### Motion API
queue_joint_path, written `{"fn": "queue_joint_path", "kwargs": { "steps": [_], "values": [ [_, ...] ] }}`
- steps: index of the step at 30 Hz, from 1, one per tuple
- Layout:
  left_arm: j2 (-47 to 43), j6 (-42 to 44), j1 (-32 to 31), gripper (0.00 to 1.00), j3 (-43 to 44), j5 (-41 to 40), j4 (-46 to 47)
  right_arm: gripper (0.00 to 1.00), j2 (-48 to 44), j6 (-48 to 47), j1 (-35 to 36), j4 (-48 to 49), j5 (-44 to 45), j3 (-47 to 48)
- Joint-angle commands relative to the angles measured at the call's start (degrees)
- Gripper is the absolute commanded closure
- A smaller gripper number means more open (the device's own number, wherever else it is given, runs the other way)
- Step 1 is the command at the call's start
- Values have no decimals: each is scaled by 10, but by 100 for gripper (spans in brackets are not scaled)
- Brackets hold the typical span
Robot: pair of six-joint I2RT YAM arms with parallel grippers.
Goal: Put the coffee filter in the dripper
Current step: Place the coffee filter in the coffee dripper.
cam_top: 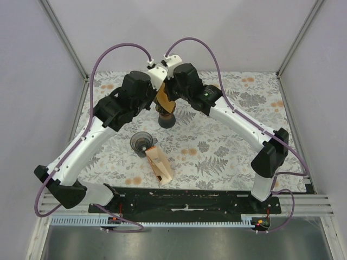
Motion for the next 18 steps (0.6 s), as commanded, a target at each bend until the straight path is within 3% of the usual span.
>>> {"fn": "queue_joint_path", "kwargs": {
  "steps": [1,5,10,15,18],
  "values": [
    [23,-39,40,66,8,51,31,100,10,32,-3,-26,-28,47],
    [26,-84,44,58,45,107,26,100,15,45,-7,-28,-12,48],
    [32,-145,43,34,76,163,20,100,23,78,-12,-28,-14,59],
    [35,-153,43,25,63,161,34,100,27,100,-15,-28,-19,66],
    [44,-151,43,24,45,135,46,100,25,106,-14,-29,-25,65]
  ]
}}
